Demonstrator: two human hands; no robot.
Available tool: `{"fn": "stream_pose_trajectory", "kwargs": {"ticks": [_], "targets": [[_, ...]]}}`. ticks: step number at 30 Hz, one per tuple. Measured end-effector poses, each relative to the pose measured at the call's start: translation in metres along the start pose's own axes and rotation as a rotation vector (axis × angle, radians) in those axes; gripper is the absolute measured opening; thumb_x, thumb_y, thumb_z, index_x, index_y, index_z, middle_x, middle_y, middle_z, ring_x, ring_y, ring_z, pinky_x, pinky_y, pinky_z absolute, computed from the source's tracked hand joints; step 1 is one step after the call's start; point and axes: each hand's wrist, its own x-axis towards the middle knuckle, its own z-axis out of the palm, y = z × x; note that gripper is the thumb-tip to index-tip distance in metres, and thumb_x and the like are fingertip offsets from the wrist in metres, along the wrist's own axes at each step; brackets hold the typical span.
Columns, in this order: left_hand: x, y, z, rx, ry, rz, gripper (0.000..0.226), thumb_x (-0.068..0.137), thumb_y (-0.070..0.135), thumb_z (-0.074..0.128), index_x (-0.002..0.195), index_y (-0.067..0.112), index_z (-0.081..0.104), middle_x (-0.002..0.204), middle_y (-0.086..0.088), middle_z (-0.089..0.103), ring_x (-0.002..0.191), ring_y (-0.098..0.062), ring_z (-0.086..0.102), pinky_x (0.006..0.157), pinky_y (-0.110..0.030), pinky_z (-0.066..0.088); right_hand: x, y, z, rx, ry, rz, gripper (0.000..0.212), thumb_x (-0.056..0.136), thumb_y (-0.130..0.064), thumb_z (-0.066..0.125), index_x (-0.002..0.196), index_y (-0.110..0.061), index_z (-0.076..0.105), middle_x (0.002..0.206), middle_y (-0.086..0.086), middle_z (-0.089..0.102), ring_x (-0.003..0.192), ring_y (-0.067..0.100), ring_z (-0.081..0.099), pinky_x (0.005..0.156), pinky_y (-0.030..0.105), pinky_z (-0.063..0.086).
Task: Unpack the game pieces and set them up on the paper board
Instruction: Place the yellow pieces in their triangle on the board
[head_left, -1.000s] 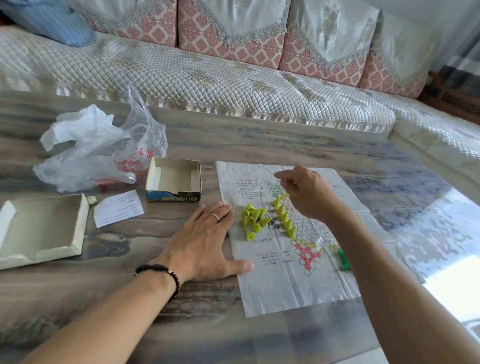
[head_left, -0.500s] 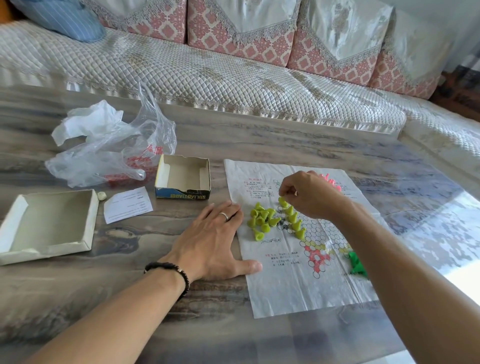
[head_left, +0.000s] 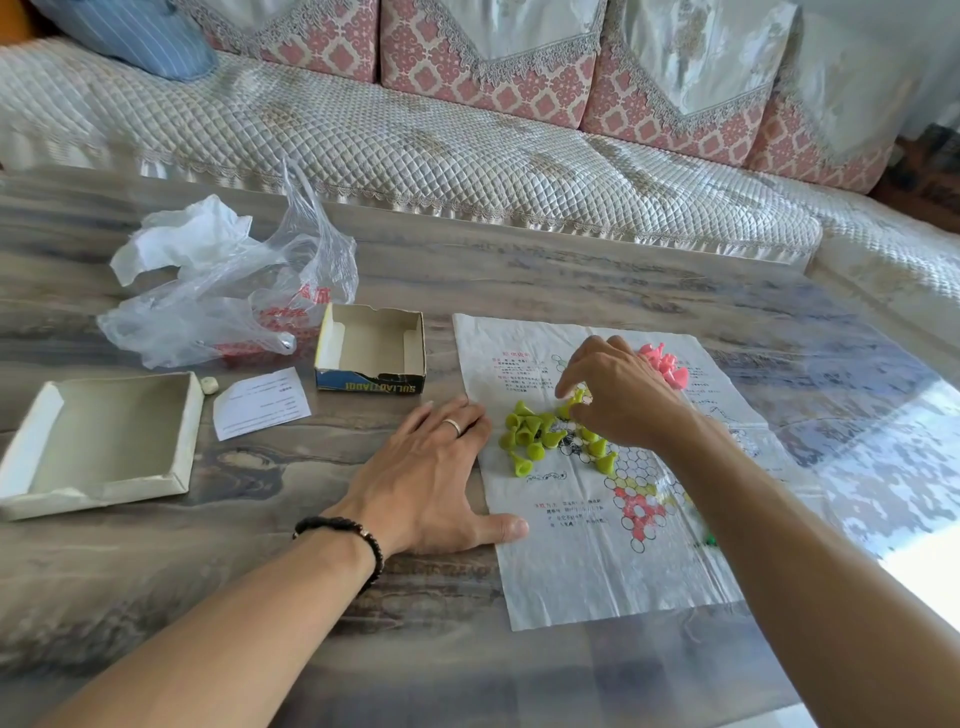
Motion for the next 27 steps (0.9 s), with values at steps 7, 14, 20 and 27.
{"fn": "stream_pose_trajectory", "kwargs": {"ticks": [7, 14, 20, 27], "targets": [[-0.001, 0.0, 0.0, 0.007, -0.001, -0.002, 0.112, 0.069, 0.085, 0.045, 0.151, 0.016, 0.014, 0.16, 0.001, 0.007, 0.146, -0.012, -0.001, 0.119, -0.033, -0.005, -0.004, -0.011, -0.008, 0.057, 0.037, -0.021, 0.01, 0.085, -0.037, 0.068, 0.093, -0.033, 0.073, 0.108, -0.01, 0.054, 0.103, 0.013, 0.038, 0.083, 0.035, 0.029], [-0.001, 0.001, 0.0, -0.001, -0.003, -0.004, 0.111, 0.069, 0.084, 0.045, 0.152, 0.016, 0.014, 0.161, 0.002, 0.006, 0.146, -0.009, -0.003, 0.119, -0.033, -0.005, -0.004, -0.016, -0.001, 0.07, -0.022, 0.03, 0.011, 0.082, -0.039, 0.069, 0.092, -0.035, 0.074, 0.107, -0.011, 0.054, 0.102, 0.011, 0.033, 0.09, 0.04, 0.026], [0.0, 0.001, -0.001, 0.005, -0.004, 0.001, 0.112, 0.07, 0.084, 0.045, 0.151, 0.015, 0.012, 0.16, 0.001, 0.006, 0.146, -0.011, -0.002, 0.119, -0.031, -0.005, -0.001, -0.014, -0.01, 0.277, 0.092, 0.13, 0.005, 0.077, -0.028, 0.074, 0.078, -0.033, 0.072, 0.1, -0.009, 0.067, 0.105, 0.017, 0.049, 0.09, 0.036, 0.036], [-0.001, 0.001, -0.001, 0.019, -0.018, 0.005, 0.112, 0.07, 0.084, 0.043, 0.152, 0.015, 0.01, 0.161, 0.002, 0.004, 0.146, -0.012, -0.003, 0.118, -0.031, -0.007, -0.009, -0.009, -0.024, 0.684, 0.217, 0.256, 0.012, 0.076, -0.01, 0.075, 0.071, -0.015, 0.067, 0.076, -0.001, 0.073, 0.073, 0.015, 0.072, 0.069, 0.036, 0.06]]}}
